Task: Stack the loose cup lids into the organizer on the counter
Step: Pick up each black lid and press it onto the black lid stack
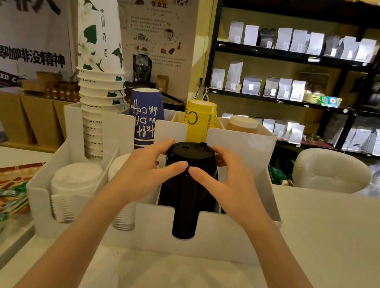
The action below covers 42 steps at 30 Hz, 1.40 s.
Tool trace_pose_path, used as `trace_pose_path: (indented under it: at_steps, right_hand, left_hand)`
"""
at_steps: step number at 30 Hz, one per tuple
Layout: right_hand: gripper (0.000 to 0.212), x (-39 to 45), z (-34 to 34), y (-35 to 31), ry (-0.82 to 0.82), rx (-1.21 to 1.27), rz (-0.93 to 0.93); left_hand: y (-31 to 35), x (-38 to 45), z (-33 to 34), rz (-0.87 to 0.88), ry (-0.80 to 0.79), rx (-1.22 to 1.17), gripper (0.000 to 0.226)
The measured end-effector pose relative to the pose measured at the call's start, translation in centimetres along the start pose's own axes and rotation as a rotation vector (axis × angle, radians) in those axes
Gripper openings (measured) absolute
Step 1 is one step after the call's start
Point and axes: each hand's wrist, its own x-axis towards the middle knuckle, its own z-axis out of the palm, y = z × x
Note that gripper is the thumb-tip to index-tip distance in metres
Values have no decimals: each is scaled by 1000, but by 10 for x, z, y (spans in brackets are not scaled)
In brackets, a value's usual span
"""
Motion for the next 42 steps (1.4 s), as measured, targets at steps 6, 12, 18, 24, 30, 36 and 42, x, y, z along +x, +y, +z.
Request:
trace_pose_path:
  at_steps: [6,12,18,24,30,36,42]
  right_hand:
    - [55,0,-2,-1,8,-1,22]
    - [50,-1,-5,-2,0,-15,37]
    - [47,-2,-7,-4,16,-5,76]
    - [46,0,-6,-1,-21,15,107]
    - [56,0,-10,-2,-2,-104,50]
    - [57,-13,-22,-28,55,-61,-120]
    - [34,-43,-7,-54,-347,-65,-208]
  left_hand:
    - [-1,0,0,-15,-20,-14,55]
    - [-1,1,-3,21,-13,17,50]
    - [-5,0,-1,9,-43,5,45]
    - [-6,0,0,4,-45,13,46]
    - [1,-8,5,104,-12,329,52]
    - [24,-24,-16,203,68,272,55]
    - [8,-72,-41,72,140,199,34]
